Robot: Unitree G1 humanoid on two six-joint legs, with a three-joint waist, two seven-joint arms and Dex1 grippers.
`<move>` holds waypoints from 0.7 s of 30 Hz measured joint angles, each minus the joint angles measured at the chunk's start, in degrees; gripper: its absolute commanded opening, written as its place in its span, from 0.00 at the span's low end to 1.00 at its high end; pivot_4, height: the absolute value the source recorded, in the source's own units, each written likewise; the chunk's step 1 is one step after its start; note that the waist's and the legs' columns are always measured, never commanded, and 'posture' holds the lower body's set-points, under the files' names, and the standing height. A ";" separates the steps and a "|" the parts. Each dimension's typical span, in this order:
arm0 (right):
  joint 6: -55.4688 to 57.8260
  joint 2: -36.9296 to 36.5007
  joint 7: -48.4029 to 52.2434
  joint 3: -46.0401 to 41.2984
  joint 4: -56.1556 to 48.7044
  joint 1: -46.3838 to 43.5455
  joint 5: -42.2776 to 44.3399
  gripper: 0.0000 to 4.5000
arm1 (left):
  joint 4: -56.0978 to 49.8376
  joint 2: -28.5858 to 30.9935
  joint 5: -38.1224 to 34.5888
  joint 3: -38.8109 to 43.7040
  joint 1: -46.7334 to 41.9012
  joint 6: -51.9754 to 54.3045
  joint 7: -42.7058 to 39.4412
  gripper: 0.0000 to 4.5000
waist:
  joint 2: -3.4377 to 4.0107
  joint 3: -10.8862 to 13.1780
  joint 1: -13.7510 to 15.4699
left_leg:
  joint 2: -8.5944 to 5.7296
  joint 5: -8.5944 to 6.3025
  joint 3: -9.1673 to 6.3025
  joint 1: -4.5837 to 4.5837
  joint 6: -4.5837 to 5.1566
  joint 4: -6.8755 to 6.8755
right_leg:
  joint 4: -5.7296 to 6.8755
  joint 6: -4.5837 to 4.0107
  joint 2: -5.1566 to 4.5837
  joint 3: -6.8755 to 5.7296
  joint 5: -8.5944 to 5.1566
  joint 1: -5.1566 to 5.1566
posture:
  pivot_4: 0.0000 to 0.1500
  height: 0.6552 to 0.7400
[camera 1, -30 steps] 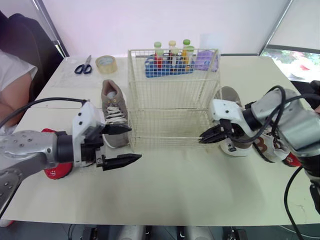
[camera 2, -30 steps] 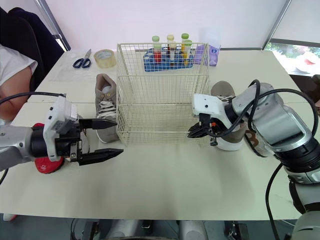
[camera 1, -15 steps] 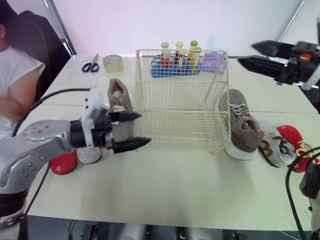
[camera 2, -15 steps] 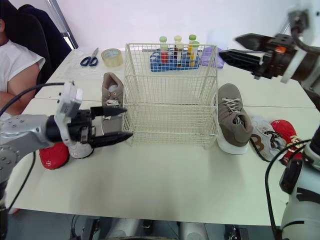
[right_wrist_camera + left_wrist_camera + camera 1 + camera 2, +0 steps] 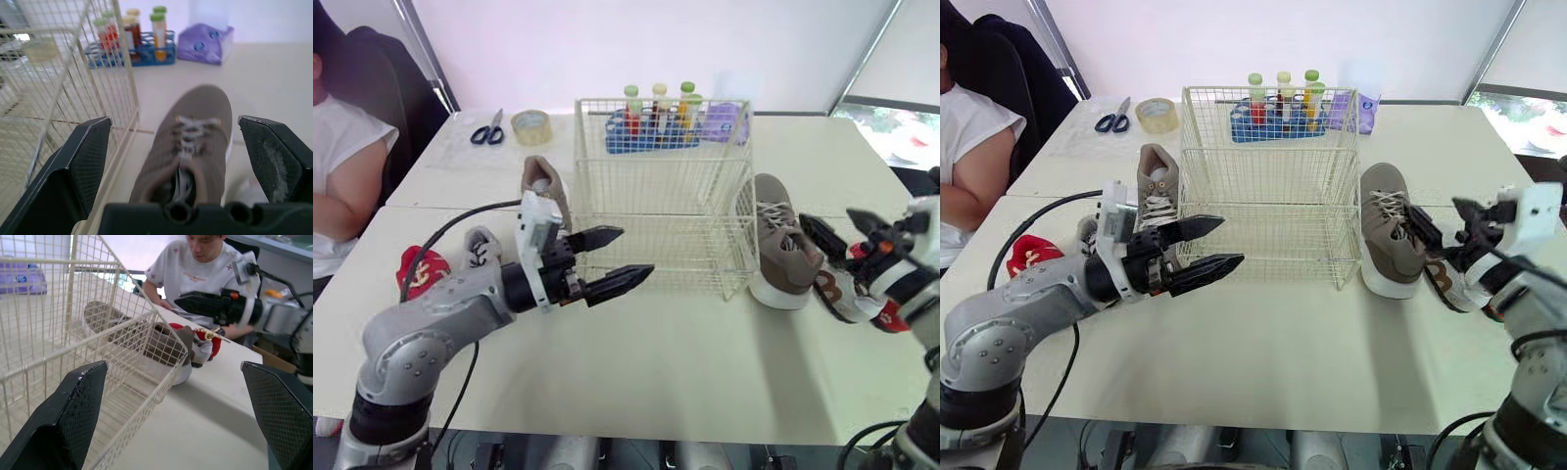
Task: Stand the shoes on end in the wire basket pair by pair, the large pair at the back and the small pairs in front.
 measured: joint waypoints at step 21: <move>-12.84 4.88 -12.30 16.16 10.89 4.23 -6.74 0.62 | 2.67 2.18 7.71 -3.89 -0.70 -0.10 -5.26 1.00 | -0.05 -0.10 -0.29 | 0.02 0.07 0.02 0.02 0.01 -0.11 | -0.09 -0.04 0.00 0.01 0.06 -0.04 | 1.00 1.00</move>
